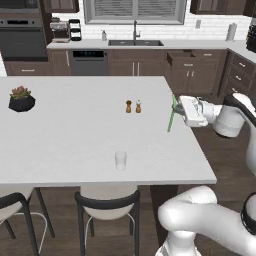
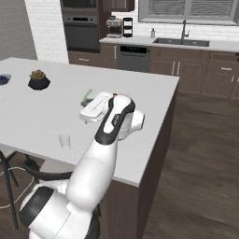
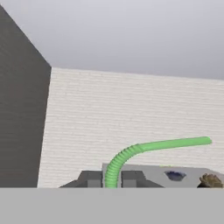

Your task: Take a straw from the drawer in front and place it inside the glass cup on the dining counter.

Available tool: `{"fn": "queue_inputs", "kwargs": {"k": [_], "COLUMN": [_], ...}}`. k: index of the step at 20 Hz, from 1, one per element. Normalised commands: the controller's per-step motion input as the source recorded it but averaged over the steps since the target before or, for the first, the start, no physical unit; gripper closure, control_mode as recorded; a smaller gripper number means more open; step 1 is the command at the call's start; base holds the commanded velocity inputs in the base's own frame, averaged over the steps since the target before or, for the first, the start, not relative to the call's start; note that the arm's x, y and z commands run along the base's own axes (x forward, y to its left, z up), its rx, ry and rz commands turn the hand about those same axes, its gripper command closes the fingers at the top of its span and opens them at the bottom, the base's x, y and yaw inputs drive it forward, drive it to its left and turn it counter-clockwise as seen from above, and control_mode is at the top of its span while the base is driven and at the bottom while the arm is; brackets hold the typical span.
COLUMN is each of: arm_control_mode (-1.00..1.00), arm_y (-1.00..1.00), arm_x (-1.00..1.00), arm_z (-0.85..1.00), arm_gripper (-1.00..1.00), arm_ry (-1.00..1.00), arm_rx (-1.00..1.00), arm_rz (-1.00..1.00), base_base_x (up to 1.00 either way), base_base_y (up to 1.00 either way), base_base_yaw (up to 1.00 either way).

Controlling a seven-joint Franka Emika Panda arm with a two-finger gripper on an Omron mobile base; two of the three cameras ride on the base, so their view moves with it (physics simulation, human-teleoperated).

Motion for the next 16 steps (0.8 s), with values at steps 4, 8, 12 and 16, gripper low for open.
{"fn": "queue_inputs", "kwargs": {"k": [4,8,12,16], "arm_control_mode": [-1.0,-1.0,-1.0,-1.0], "arm_y": [0.2,0.6,0.84,0.67], "arm_x": [0.12,0.02,-0.03,-0.12], "arm_z": [0.0,-0.21,-0.45,-0.41], "arm_gripper": [1.0,1.0,1.0,1.0], "arm_ry": [-0.16,-0.18,-0.21,-0.13], "arm_rx": [0.0,-0.03,-0.09,-0.01], "arm_rz": [0.33,0.18,0.06,0.0], "base_base_x": [0.0,0.0,0.0,0.0], "base_base_y": [0.0,0.0,0.0,0.0], "base_base_yaw": [0.0,0.0,0.0,0.0]}}
